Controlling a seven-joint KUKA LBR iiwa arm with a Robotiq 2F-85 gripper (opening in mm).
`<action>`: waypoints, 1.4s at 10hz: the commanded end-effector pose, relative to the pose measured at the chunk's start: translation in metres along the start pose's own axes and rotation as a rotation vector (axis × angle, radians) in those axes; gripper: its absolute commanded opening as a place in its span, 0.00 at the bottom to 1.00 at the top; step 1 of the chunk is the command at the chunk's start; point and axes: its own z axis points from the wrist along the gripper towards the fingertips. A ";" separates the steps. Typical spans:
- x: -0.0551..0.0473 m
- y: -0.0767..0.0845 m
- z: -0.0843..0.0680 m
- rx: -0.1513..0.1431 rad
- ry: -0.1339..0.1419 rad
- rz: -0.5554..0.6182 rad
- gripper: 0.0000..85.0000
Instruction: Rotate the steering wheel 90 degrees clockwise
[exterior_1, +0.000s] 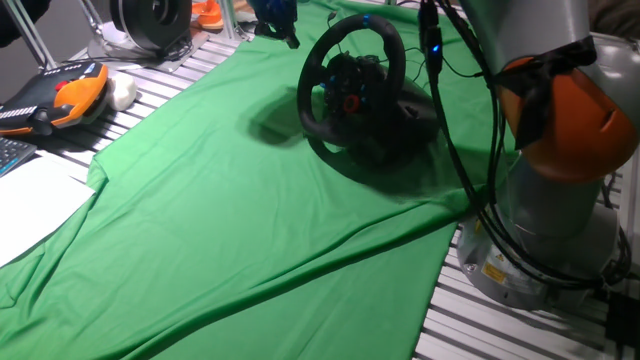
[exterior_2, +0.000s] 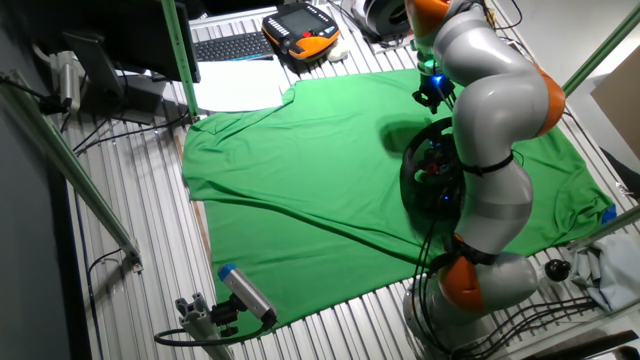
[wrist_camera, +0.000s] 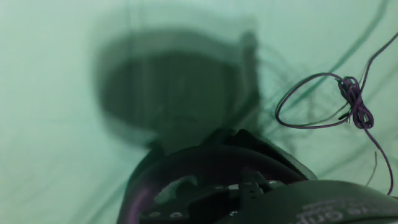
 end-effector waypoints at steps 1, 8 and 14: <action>0.000 0.000 0.000 0.005 0.016 -0.012 0.00; 0.019 -0.030 0.010 0.080 0.003 -0.040 0.60; 0.034 -0.054 0.023 0.086 -0.018 -0.057 0.60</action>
